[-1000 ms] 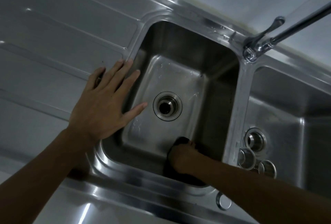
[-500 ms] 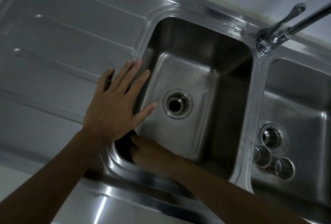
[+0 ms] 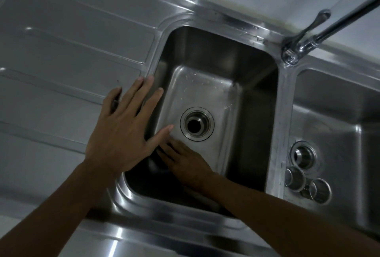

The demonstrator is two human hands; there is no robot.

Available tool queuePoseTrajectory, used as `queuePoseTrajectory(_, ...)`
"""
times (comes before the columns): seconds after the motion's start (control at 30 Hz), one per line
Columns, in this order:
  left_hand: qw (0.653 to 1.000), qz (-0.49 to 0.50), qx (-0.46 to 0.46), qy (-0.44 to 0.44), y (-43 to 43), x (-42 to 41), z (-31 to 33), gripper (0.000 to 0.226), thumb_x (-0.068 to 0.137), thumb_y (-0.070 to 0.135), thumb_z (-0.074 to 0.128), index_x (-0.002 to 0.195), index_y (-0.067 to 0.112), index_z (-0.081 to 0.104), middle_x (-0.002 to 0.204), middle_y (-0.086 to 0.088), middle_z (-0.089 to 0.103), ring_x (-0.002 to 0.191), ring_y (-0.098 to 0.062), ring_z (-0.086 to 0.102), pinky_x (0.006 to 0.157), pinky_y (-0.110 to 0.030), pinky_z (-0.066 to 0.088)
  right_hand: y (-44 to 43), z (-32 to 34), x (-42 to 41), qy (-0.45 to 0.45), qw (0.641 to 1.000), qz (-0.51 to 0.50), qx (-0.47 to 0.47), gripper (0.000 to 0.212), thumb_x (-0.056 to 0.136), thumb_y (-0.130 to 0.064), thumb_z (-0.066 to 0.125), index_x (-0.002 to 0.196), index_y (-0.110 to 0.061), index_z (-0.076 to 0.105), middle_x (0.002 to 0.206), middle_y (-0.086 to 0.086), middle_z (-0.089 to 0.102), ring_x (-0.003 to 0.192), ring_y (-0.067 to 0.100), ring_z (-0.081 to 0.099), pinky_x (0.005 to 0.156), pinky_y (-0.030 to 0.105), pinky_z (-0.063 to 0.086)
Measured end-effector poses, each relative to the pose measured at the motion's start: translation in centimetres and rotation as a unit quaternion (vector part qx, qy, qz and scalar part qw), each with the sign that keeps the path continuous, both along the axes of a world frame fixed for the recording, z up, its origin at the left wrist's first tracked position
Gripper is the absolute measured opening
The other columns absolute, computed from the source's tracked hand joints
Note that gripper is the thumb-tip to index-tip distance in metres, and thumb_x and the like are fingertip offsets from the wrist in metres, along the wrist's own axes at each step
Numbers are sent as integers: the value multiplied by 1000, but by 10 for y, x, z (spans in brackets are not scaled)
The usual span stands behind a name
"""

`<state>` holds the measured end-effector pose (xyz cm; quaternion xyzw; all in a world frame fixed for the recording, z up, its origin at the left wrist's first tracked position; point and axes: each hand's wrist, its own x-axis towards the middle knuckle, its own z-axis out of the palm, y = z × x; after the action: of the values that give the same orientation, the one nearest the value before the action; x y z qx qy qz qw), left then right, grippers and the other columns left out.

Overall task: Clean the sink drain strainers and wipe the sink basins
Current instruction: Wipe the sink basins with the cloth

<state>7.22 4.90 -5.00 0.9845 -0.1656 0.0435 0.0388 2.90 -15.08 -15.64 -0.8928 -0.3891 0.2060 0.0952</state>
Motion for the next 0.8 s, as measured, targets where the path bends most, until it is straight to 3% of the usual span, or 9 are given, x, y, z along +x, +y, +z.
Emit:
queuePoseTrajectory(0.1,1000,-1,-8,1,1,1,-1,78,102,68,32,158,14,38,171,-11,23,159,-25,22,125,-56,20,18,-14,51,-85,988,-116,51,56,97,-17,61,148,-4,44,160,17,32,147,39,31,115,51,38)
queuePoseTrajectory(0.13,1000,-2,-11,6,0,1,-1,78,102,68,31,158,14,38,171,-11,23,159,-24,22,125,-56,20,15,-16,71,-109,981,-159,38,59,96,-18,61,150,-5,41,161,17,29,148,40,28,118,50,29)
queuePoseTrajectory(0.23,1000,0,-11,10,1,1,-1,78,102,69,30,159,15,37,171,-10,24,159,-22,20,125,-56,19,-18,-19,116,-125,947,-285,-78,67,97,-13,53,157,-7,24,166,19,14,151,42,16,119,51,30)
queuePoseTrajectory(0.33,1000,-1,-11,17,1,1,-1,79,103,70,26,159,16,35,172,-9,23,160,-21,18,126,-55,18,-55,-11,114,-115,898,-388,-175,63,96,-7,53,154,-6,28,157,23,26,138,44,34,102,49,48)
queuePoseTrajectory(0.4,1000,-1,-13,20,1,2,-1,80,102,71,25,160,16,34,172,-9,21,160,-21,18,125,-56,18,-62,-5,94,-120,895,-371,-217,52,99,-6,43,150,-4,34,148,27,36,130,46,41,96,49,50)
queuePoseTrajectory(0.47,1000,1,-13,22,1,2,-1,81,102,71,25,160,15,35,172,-9,21,160,-22,17,126,-56,18,-55,1,69,-101,916,-320,-221,48,98,-8,39,146,-4,39,145,27,40,125,45,44,94,48,48)
queuePoseTrajectory(0.63,1000,-7,-15,5,1,1,-1,79,102,68,31,158,14,39,171,-10,24,159,-23,21,125,-56,20,-16,5,52,26,942,-287,-173,39,95,-14,49,132,-6,54,144,22,43,132,43,39,98,47,45)
queuePoseTrajectory(0.73,1000,-5,-22,0,2,1,-3,78,101,69,30,158,16,37,171,-8,23,159,-21,20,125,-56,21,-7,17,83,202,876,-434,-57,19,96,-18,51,89,-7,64,111,16,65,109,34,58,91,40,52)
queuePoseTrajectory(0.8,1000,-8,-23,-8,2,1,-5,78,101,69,30,159,17,36,172,-7,23,160,-20,18,125,-55,20,-13,29,104,340,773,-534,45,26,100,-17,45,96,-3,67,102,16,66,98,33,62,84,36,54)
